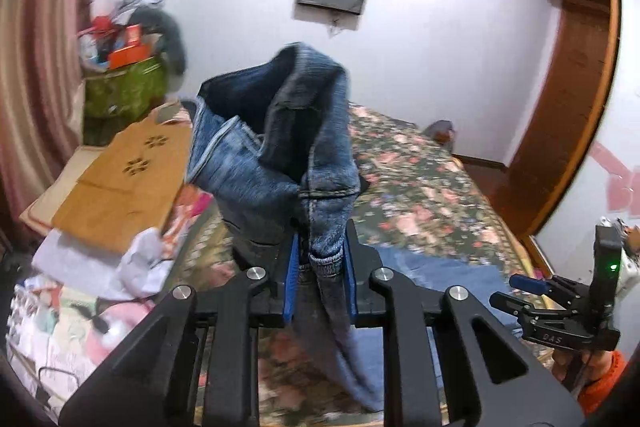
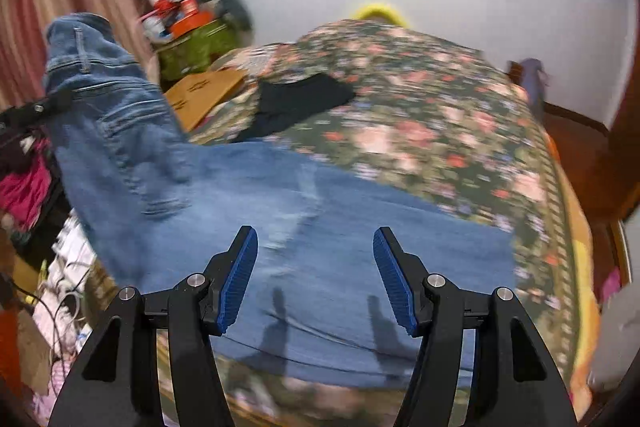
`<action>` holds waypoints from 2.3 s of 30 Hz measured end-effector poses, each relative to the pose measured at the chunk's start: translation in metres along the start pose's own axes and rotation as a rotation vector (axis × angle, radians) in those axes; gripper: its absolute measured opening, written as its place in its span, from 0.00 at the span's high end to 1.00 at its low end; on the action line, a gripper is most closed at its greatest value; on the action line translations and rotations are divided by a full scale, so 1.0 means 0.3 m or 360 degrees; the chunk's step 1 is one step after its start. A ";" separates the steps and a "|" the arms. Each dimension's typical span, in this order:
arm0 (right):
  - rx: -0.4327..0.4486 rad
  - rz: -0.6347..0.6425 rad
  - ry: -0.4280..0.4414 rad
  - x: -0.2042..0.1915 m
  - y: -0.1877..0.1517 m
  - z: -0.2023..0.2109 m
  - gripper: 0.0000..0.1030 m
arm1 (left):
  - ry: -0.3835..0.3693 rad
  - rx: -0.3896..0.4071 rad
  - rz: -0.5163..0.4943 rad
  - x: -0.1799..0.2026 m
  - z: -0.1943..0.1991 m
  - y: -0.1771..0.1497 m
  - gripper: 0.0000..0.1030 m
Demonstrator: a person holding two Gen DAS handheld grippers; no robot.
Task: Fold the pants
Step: 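Lift the jeans with the left gripper and fold them over onto the stack, then open the left gripper to release the folded jeans onto the bed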
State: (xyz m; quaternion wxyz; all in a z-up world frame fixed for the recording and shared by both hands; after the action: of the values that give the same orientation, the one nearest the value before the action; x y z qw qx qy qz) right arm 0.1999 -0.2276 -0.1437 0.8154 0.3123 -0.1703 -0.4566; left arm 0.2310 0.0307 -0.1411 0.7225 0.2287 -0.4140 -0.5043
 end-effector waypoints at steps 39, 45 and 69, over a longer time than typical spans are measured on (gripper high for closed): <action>-0.0175 -0.0553 0.0077 0.413 -0.494 -0.010 0.44 | -0.0289 -0.0778 -0.0642 0.907 -0.470 -0.706 0.88; -0.0210 -0.0553 0.0052 0.410 -0.534 0.031 0.44 | -0.0246 -0.0761 -0.0798 0.908 -0.440 -0.768 0.85; -0.0239 -0.0436 0.0171 0.215 -0.393 -0.041 0.43 | 0.0195 -0.0591 -0.0801 0.419 -0.784 -0.181 0.30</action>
State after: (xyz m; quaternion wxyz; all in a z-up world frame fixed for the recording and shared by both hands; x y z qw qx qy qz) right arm 0.1655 -0.3239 -0.2317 0.7745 0.2947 -0.0476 -0.5577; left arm 0.4154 -0.1262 -0.2655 0.6279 0.2181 -0.2011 -0.7195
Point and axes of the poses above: each gripper's, at about its wrist camera, not at the fingertips, and z roughly against the way its jaws point, x to its right, y to its top, the point moved 5 cm from there along -z, roughly the way its jaws point, and after that the axes turned 15 degrees about z, right-handed, at the moved point
